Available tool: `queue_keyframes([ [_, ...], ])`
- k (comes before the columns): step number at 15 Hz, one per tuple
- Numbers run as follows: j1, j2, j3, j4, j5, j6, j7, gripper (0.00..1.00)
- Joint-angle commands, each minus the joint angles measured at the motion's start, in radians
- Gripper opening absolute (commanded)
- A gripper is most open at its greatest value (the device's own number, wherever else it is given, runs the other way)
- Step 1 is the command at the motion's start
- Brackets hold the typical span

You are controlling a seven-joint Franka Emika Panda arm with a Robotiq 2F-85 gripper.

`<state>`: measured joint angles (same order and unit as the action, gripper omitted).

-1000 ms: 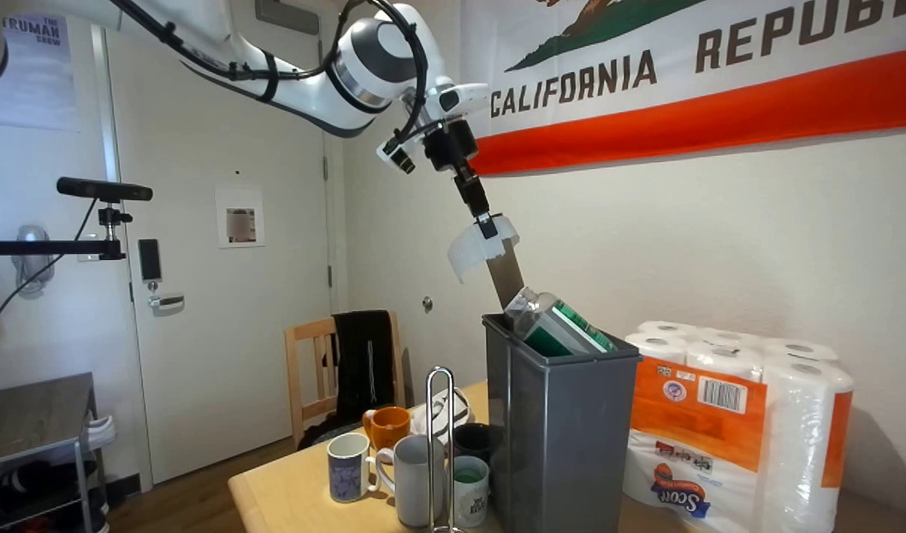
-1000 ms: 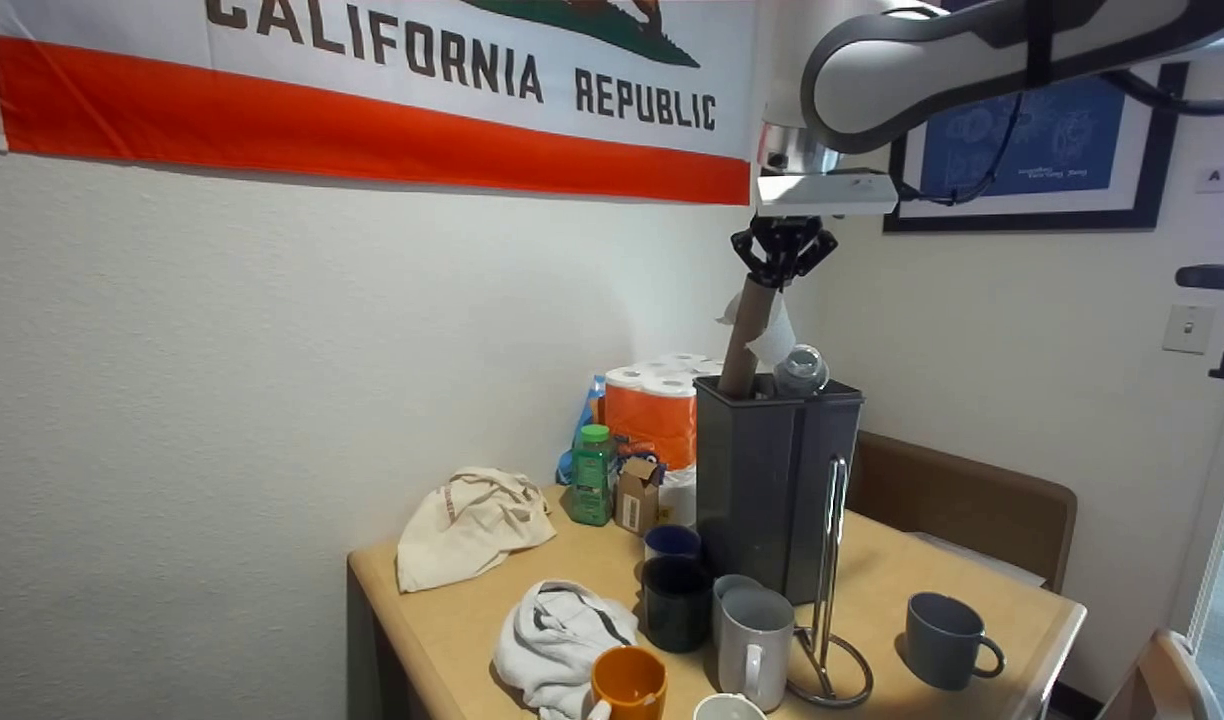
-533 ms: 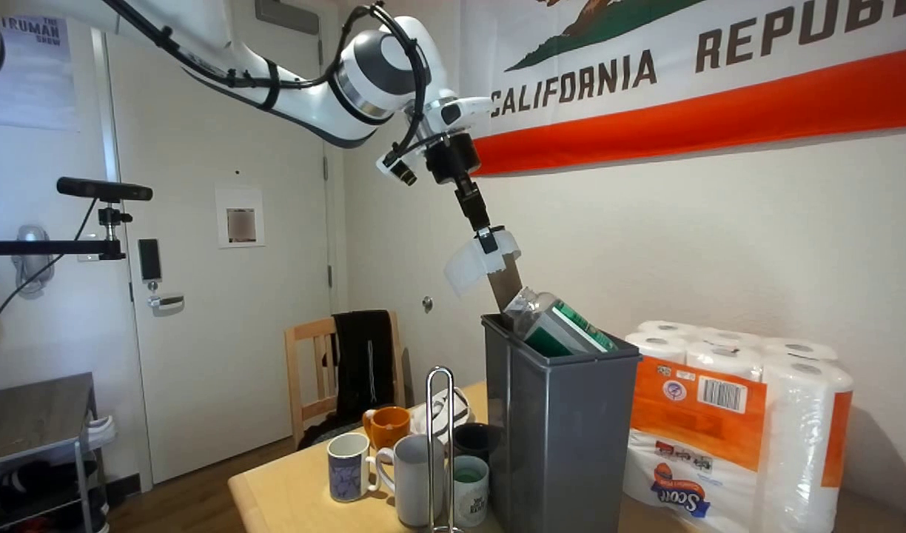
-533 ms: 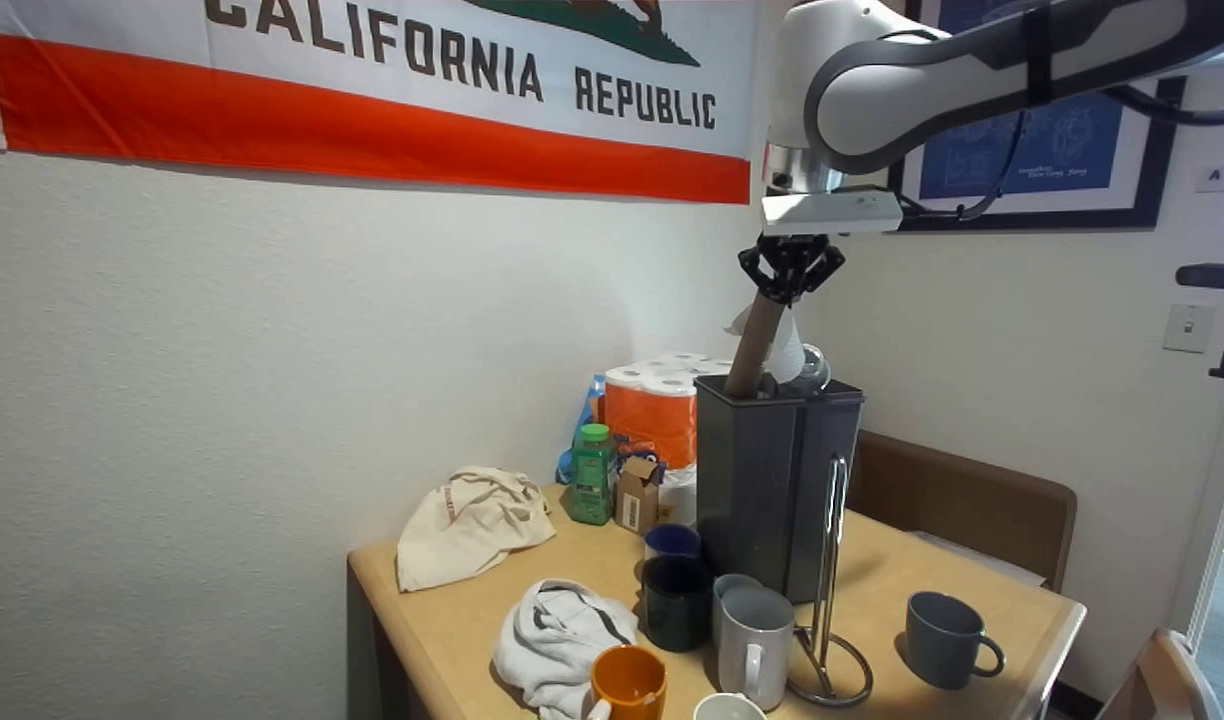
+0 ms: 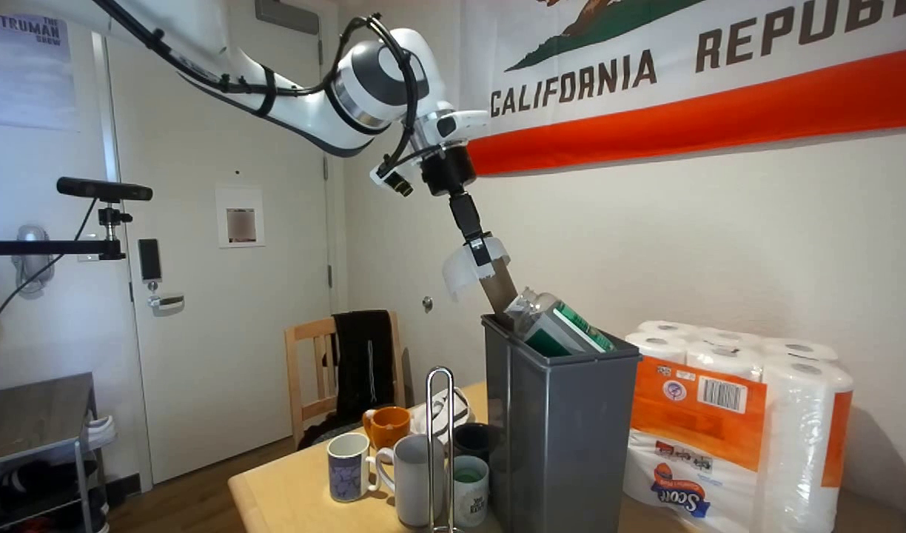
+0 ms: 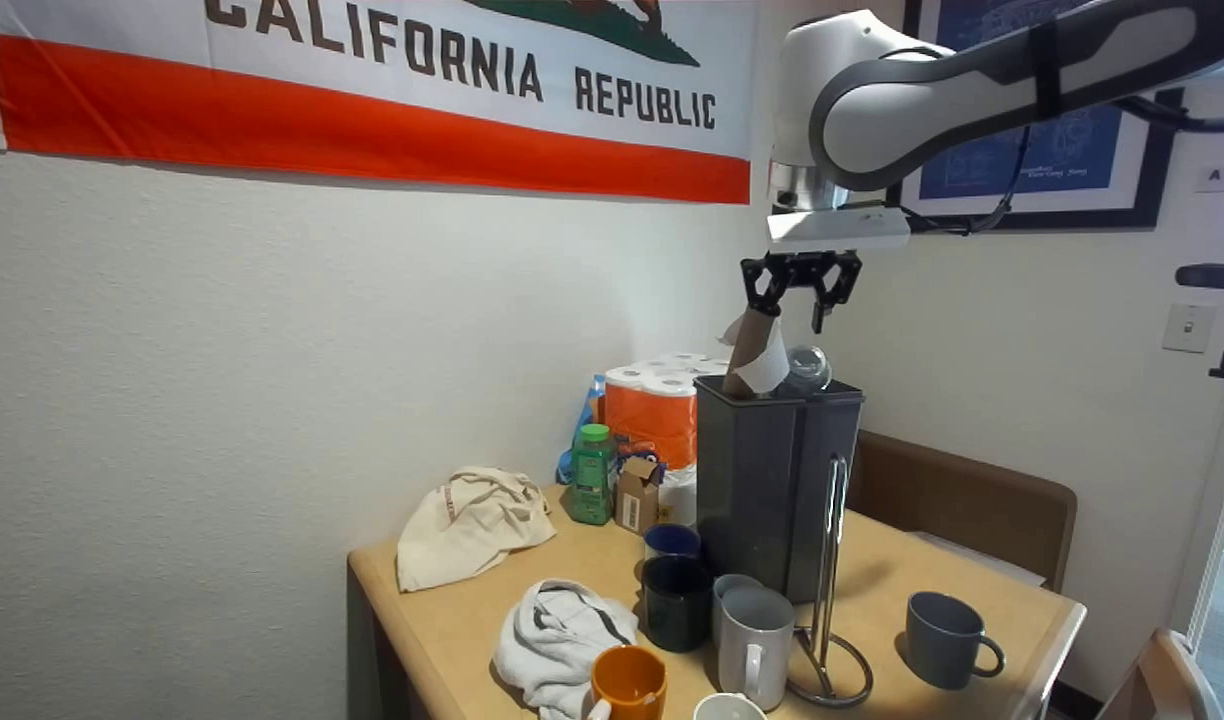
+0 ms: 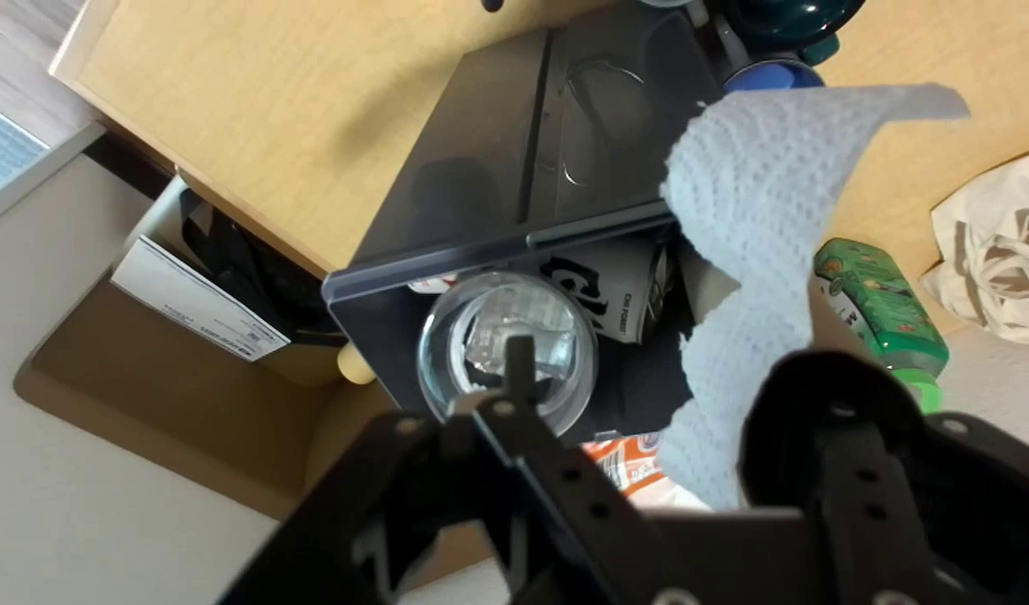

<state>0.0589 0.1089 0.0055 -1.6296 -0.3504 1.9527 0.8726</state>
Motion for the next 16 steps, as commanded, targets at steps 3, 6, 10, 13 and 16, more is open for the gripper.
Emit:
queue_keyframes([
  [3, 0.004, -0.051, -0.003, -0.033, -0.018, -0.009, 0.026, 1.0],
  [6, 0.003, -0.062, -0.001, -0.015, -0.024, -0.025, 0.021, 1.0],
  [10, 0.001, -0.083, 0.004, 0.006, -0.025, -0.043, 0.013, 1.0],
  [13, -0.001, -0.098, 0.011, 0.033, -0.016, -0.052, 0.003, 1.0],
  [16, 0.003, -0.101, 0.022, 0.089, -0.003, -0.082, -0.017, 1.0],
])
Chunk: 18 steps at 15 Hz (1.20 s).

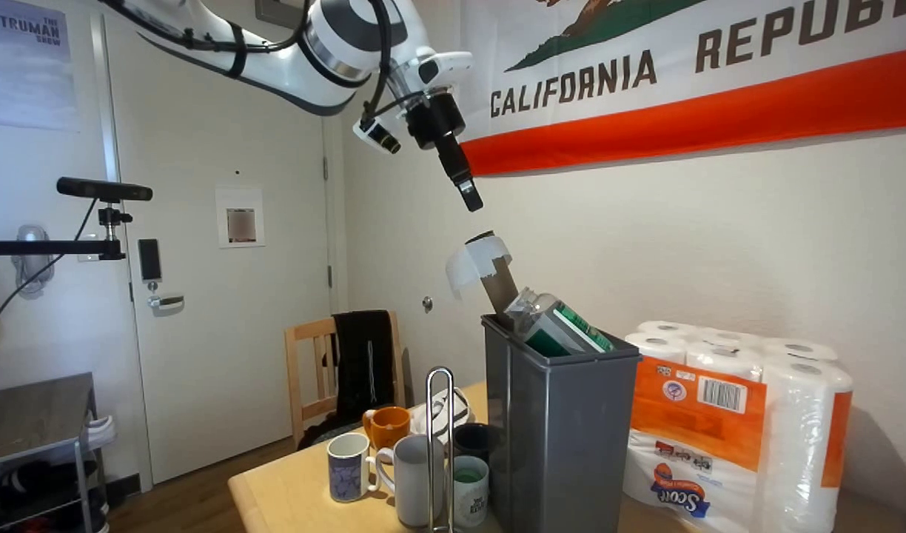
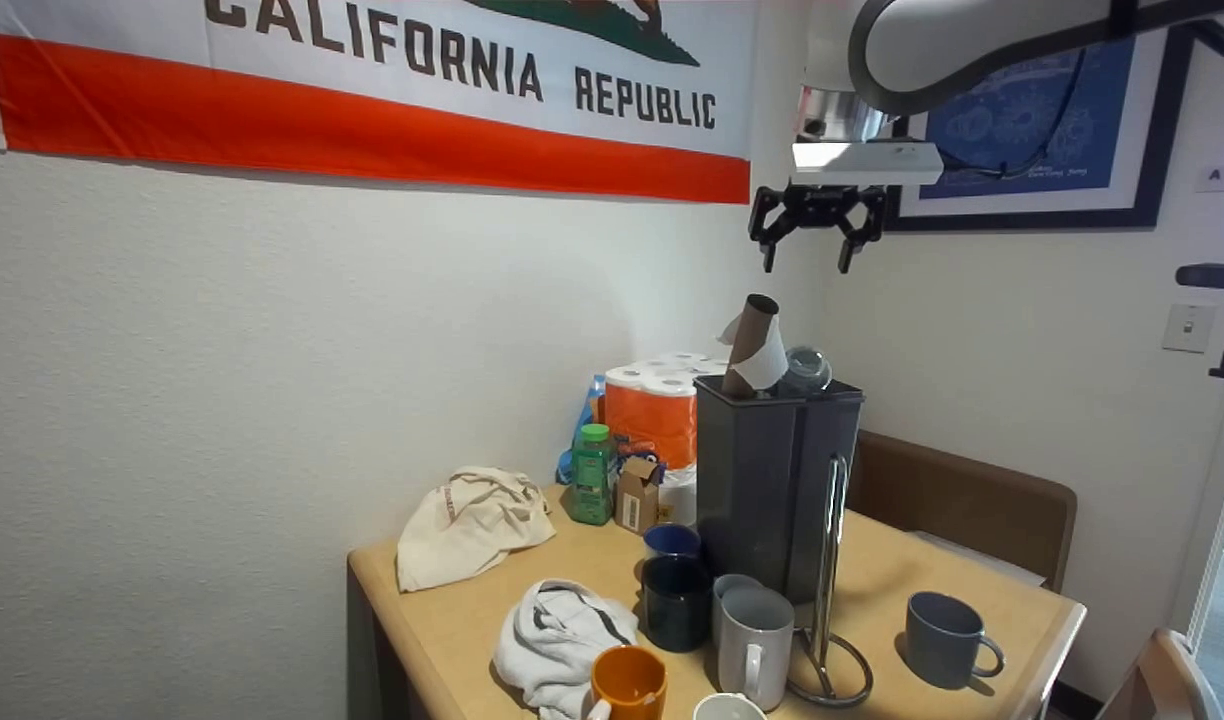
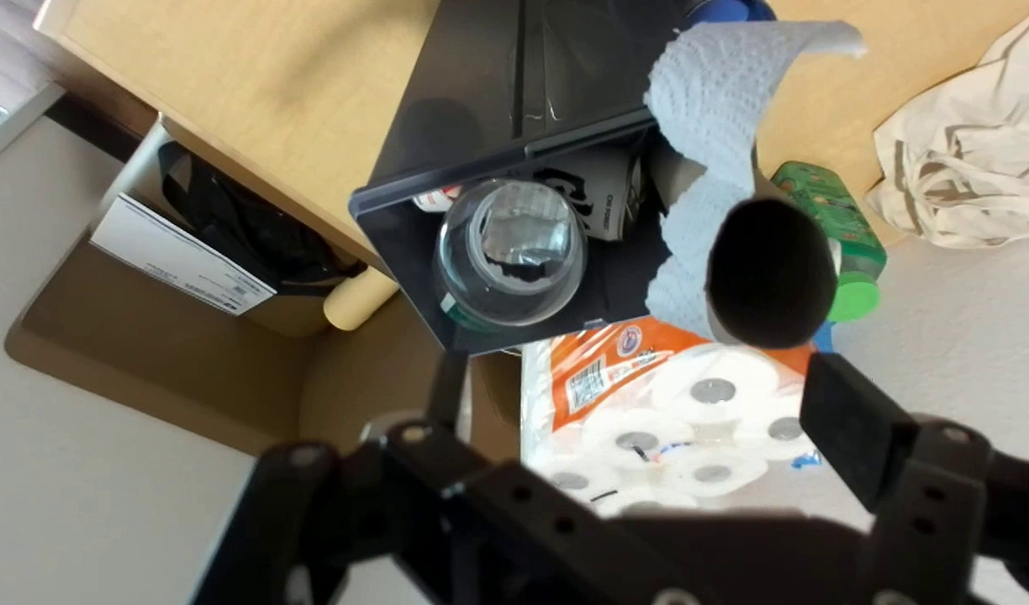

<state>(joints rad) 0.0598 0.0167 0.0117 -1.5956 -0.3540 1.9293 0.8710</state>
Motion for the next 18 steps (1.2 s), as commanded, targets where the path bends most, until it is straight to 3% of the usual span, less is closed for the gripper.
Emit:
queue_keyframes([
  [1, 0.005, -0.008, 0.021, 0.08, 0.003, -0.084, -0.028, 1.0],
  [6, 0.021, -0.016, 0.051, 0.145, 0.086, -0.231, -0.181, 1.0],
  [9, 0.036, -0.036, 0.07, 0.121, 0.144, -0.322, -0.291, 1.0],
  [13, 0.049, -0.091, 0.09, -0.002, 0.165, -0.368, -0.362, 1.0],
  [18, 0.054, -0.191, 0.107, -0.258, 0.157, -0.24, -0.352, 1.0],
])
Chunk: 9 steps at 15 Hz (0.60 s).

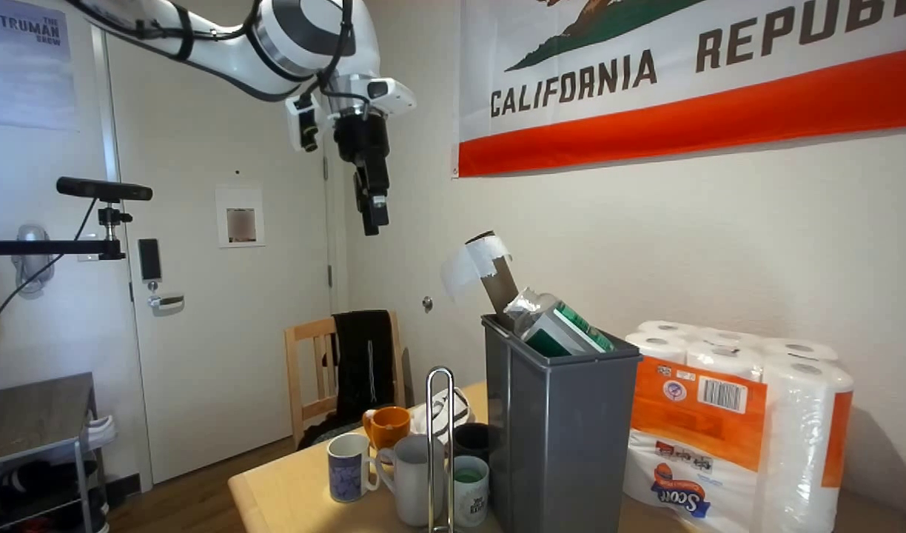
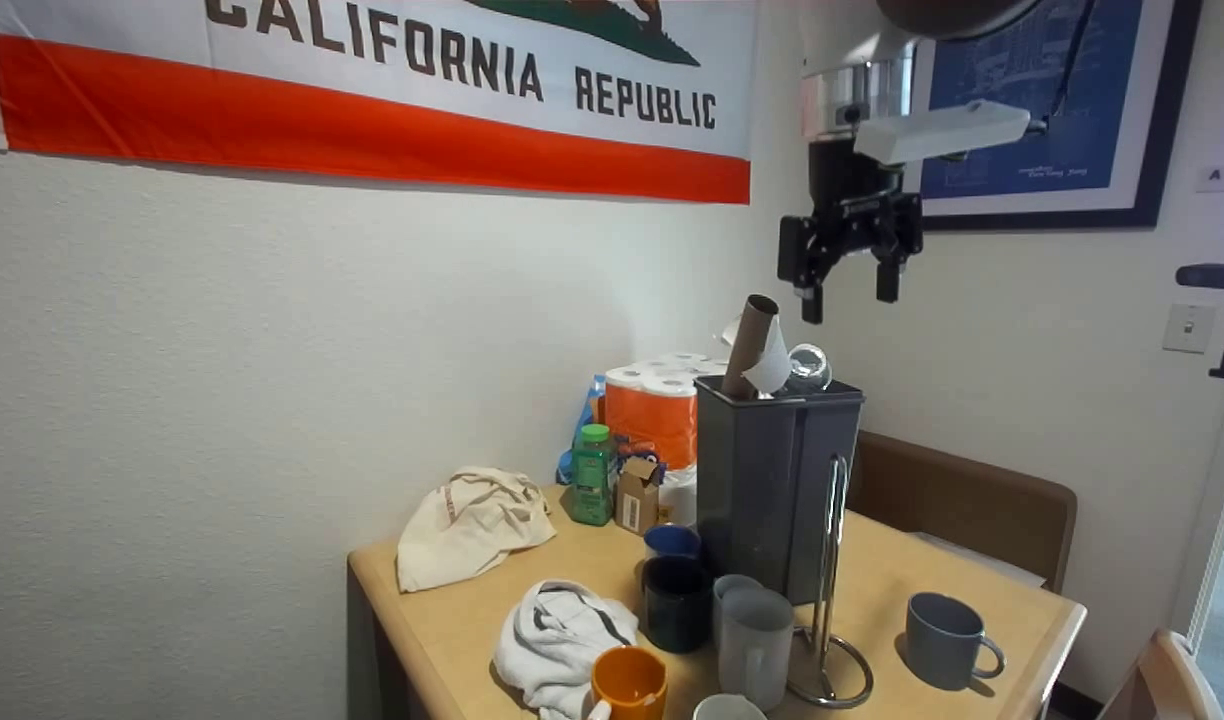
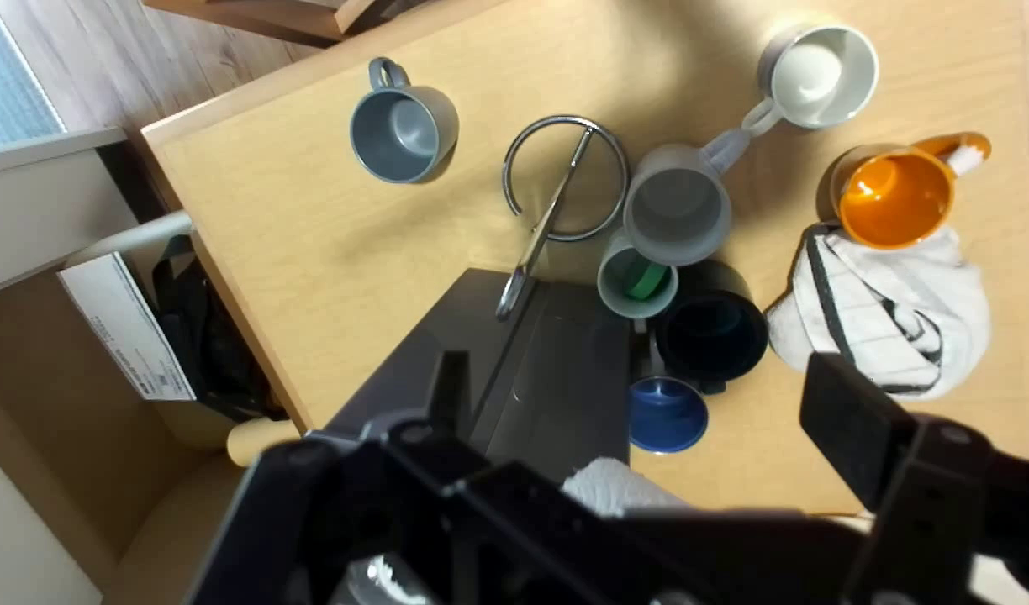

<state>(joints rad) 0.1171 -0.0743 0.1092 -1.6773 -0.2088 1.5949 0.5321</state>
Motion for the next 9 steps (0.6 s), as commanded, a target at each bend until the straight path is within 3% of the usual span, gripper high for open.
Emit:
queue_keyframes([
  [1, -0.004, -0.119, 0.013, -0.219, 0.012, 0.124, -0.014, 1.0],
  [5, -0.007, -0.19, 0.037, -0.363, -0.001, 0.226, 0.014, 1.0],
  [9, -0.016, -0.23, 0.055, -0.429, -0.001, 0.236, 0.018, 1.0],
])
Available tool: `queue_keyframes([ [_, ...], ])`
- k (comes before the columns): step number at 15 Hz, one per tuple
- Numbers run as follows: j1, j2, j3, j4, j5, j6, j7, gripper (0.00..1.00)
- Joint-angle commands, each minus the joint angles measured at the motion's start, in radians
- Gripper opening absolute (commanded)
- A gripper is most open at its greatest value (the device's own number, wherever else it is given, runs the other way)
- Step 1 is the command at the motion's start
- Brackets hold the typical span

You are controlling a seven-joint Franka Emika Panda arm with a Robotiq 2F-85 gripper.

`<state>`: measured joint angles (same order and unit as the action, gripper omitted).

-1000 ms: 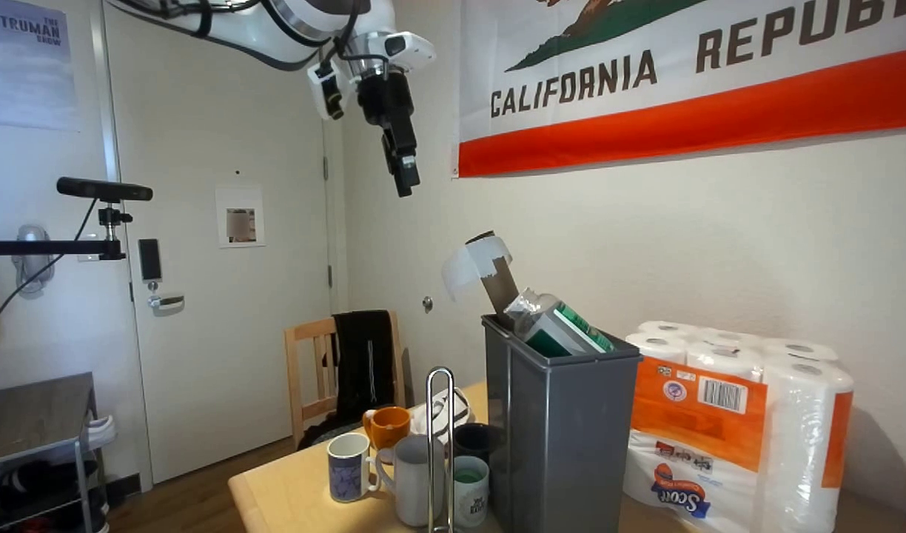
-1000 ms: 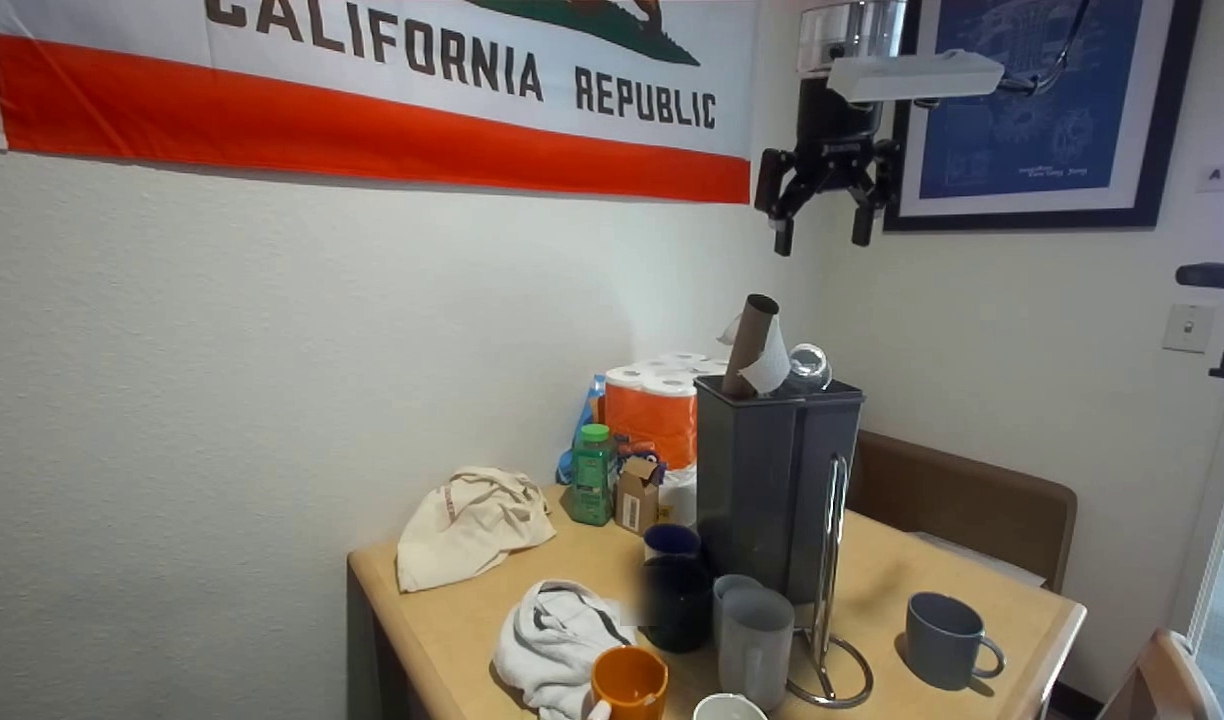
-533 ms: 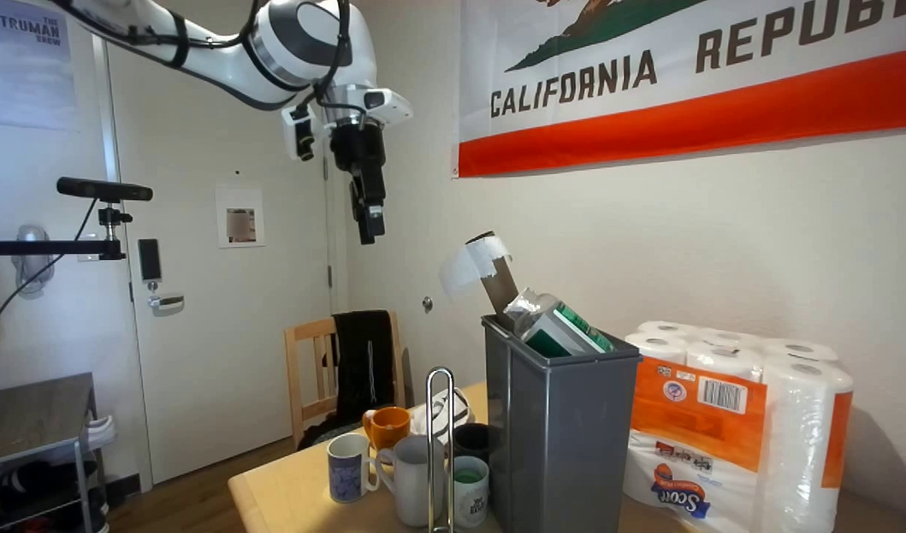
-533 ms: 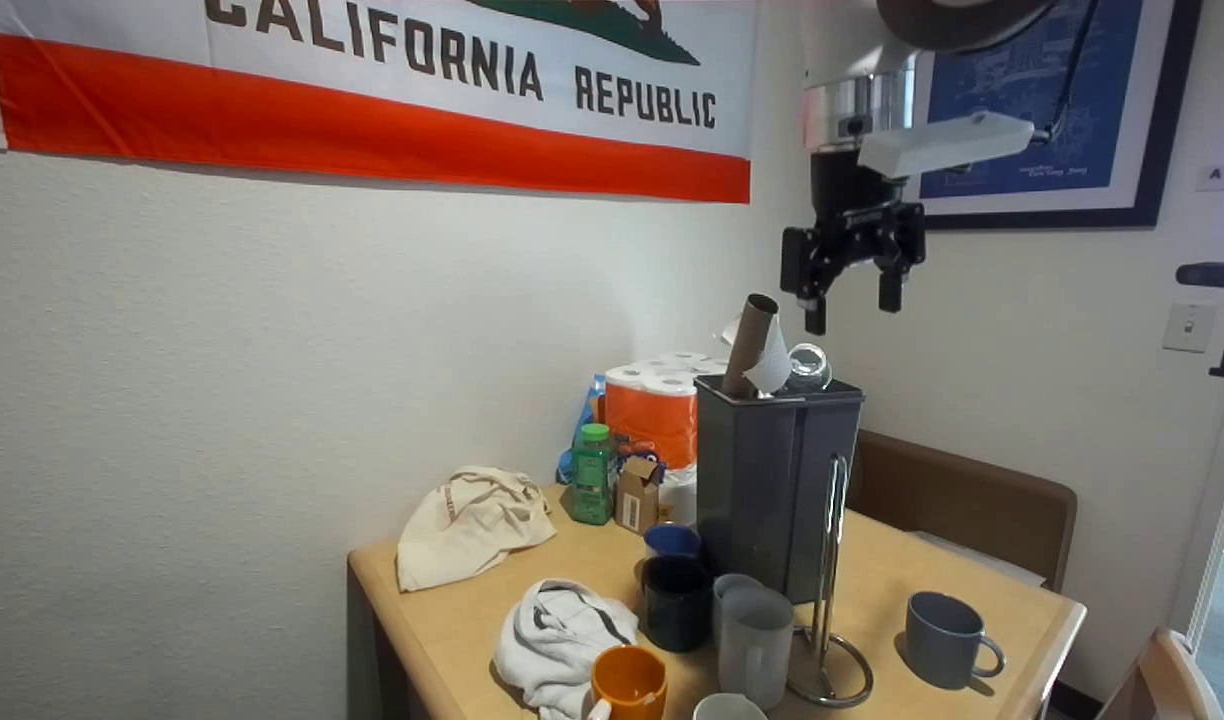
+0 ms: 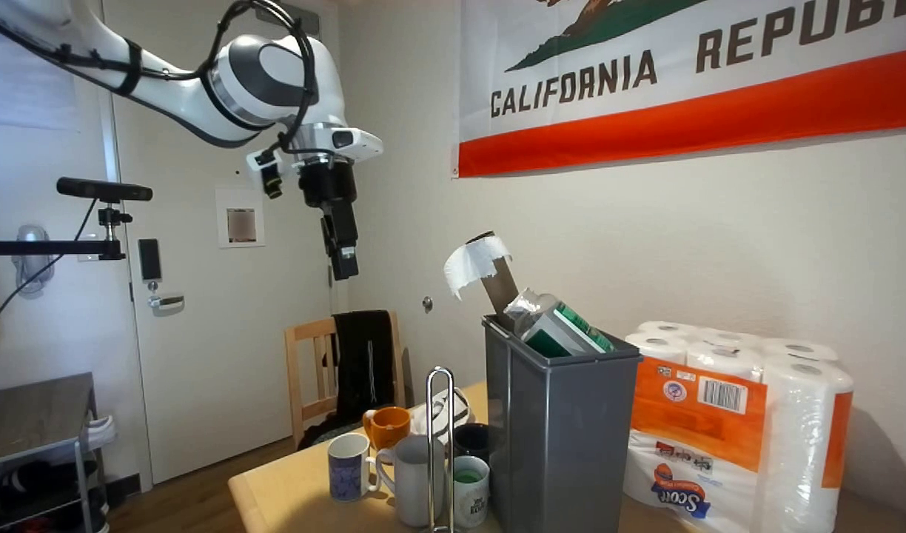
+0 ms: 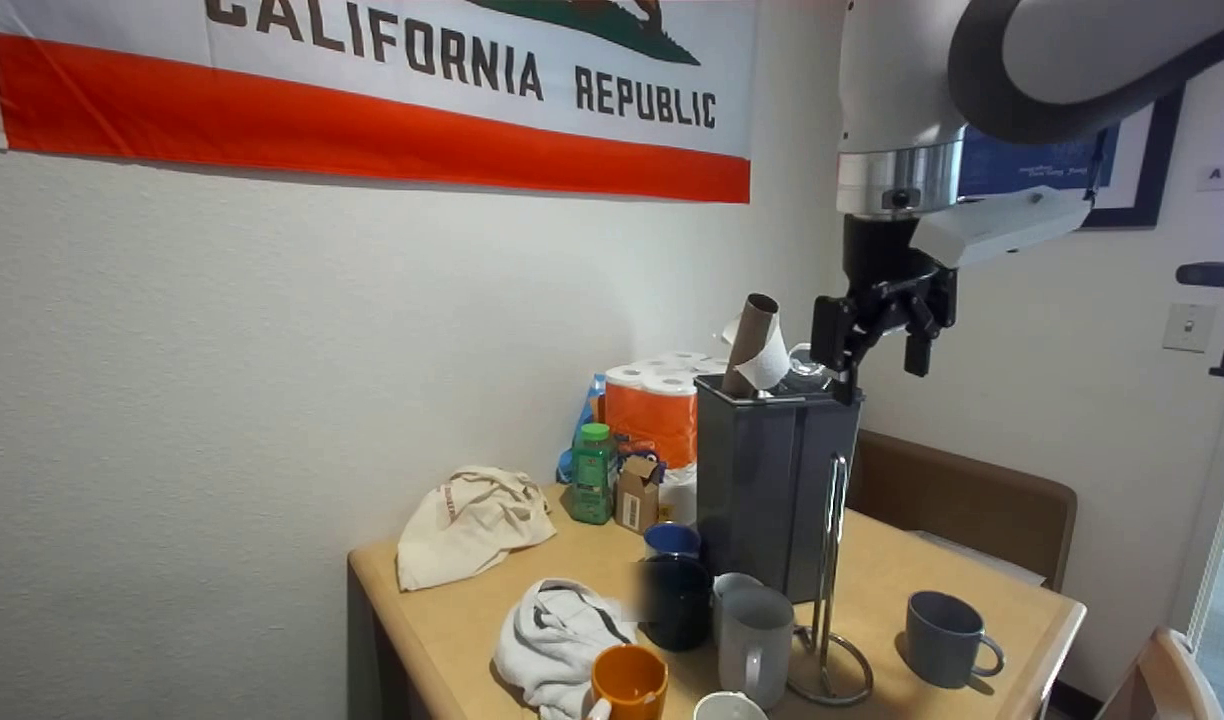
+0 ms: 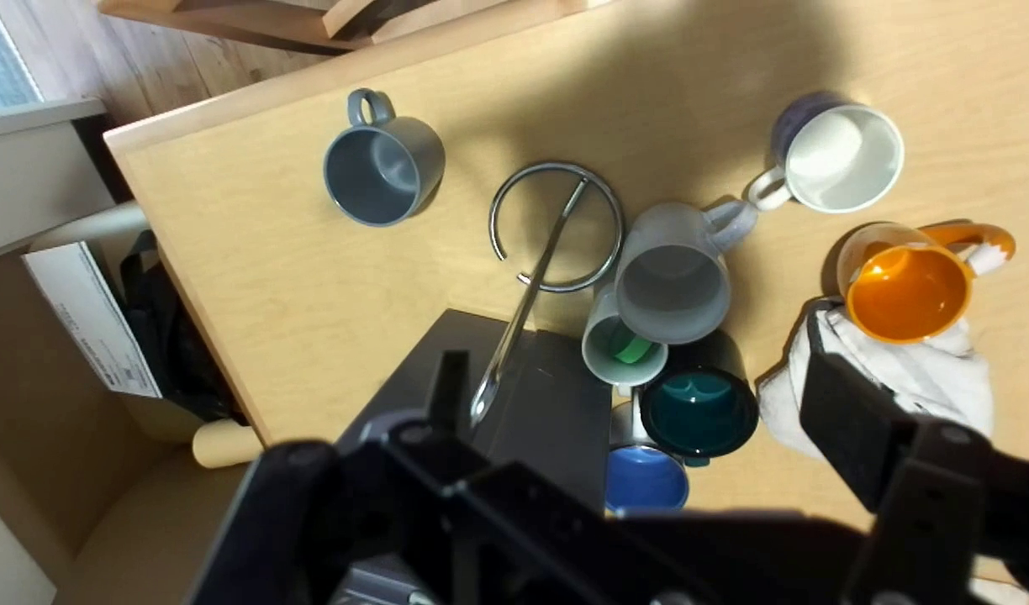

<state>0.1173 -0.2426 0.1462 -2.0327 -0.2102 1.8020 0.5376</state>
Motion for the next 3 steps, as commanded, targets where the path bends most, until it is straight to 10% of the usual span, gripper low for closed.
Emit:
queue_keyframes([
  [1, -0.017, -0.07, 0.019, -0.086, 0.004, 0.036, 0.009, 1.0],
  [3, -0.019, -0.081, 0.022, -0.101, 0.003, 0.039, 0.012, 1.0],
])
